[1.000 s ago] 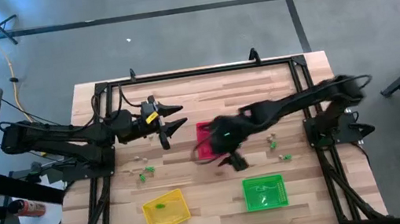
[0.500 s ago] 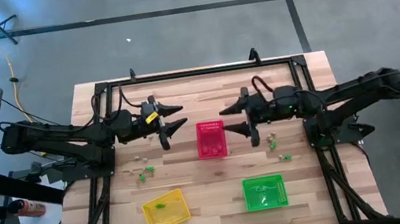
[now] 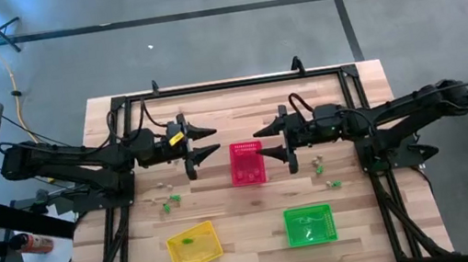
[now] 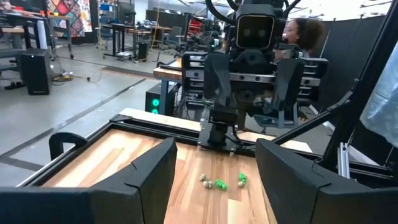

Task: Sort Halloween decoration
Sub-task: Put the green skeleton toy into the yellow bin

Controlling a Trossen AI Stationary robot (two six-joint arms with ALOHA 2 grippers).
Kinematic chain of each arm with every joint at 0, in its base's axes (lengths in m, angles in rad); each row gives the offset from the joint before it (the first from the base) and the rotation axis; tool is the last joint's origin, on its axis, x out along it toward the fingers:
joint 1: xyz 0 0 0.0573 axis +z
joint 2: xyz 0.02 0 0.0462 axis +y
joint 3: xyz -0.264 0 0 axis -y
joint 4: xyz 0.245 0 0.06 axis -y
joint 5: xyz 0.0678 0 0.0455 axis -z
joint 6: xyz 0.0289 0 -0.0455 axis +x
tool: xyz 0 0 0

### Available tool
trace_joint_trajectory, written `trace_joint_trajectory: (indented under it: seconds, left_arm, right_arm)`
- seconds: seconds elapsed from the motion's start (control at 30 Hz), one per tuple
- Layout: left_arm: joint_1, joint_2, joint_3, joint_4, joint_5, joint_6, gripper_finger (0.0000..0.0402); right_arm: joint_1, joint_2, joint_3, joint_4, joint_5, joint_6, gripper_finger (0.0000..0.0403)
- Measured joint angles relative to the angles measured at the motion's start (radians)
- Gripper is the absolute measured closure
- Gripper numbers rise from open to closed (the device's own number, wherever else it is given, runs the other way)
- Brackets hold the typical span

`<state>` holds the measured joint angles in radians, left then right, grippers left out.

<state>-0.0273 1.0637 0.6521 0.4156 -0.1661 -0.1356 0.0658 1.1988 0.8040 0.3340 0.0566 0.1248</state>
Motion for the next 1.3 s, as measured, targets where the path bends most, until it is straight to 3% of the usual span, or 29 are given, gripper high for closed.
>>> trace_joint_trajectory:
  seconds: [0.63,0.7,0.83,0.97,1.1,1.3]
  left_arm:
    - [0.0,0.0,0.008,-0.027,-0.01,-0.019,0.019]
    - [-0.002,0.0,0.053,-0.162,-0.023,-0.017,0.019]
    - [-0.017,0.011,0.207,-0.59,-0.027,0.024,0.019]
    - [-0.048,0.029,0.297,-0.947,0.025,0.024,0.019]
    - [-0.109,0.031,0.266,-1.178,0.077,-0.022,0.019]
    - [-0.168,0.037,0.092,-1.235,0.086,-0.173,0.019]
  right_arm:
    - [0.0,0.0,0.001,0.0,0.001,0.007,0.0176]
    - [0.0,0.0,0.001,0.0,0.003,0.007,0.0176]
    - [0.0,0.0,0.001,0.0,0.003,0.008,0.0176]
    - [0.0,0.0,0.002,-0.004,0.003,0.009,0.0176]
    - [0.0,0.0,0.002,-0.018,0.003,0.009,0.0176]
    - [0.0,0.0,0.002,-0.027,0.026,0.01,0.0176]
